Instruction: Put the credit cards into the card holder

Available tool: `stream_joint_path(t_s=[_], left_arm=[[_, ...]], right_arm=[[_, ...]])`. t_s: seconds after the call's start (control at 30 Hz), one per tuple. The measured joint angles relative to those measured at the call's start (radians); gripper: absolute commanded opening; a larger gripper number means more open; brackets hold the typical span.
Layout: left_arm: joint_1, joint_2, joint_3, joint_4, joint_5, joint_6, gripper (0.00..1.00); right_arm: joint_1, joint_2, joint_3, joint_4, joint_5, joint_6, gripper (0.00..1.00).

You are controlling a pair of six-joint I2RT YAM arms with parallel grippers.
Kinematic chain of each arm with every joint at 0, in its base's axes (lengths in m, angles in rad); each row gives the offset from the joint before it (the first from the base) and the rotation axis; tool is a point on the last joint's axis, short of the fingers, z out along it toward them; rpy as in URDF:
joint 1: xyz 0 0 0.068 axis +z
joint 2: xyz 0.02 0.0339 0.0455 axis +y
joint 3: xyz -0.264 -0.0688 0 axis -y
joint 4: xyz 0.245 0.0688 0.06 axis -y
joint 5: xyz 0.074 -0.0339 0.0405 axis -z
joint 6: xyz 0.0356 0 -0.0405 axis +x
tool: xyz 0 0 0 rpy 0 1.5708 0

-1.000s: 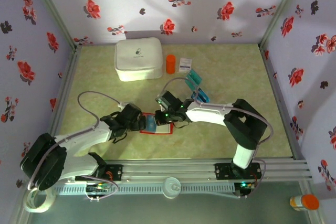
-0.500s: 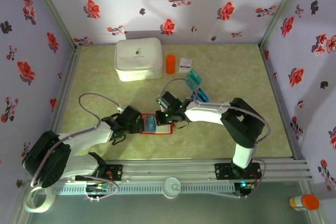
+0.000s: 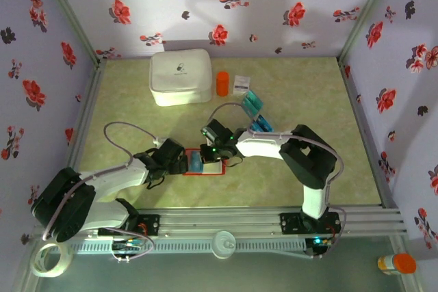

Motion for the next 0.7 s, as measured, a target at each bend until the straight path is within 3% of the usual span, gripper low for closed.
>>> stream_joint_path(t_s=[0.37, 0.7], left_arm=[[0.000, 0.000, 0.000, 0.000, 0.000, 0.000, 1.00], [0.000, 0.002, 0.000, 0.001, 0.000, 0.000, 1.00]], right_arm=[[0.006, 0.051, 0.050, 0.003, -0.017, 0.000, 0.05], [0.006, 0.010, 0.044, -0.012, -0.013, 0.000, 0.05]])
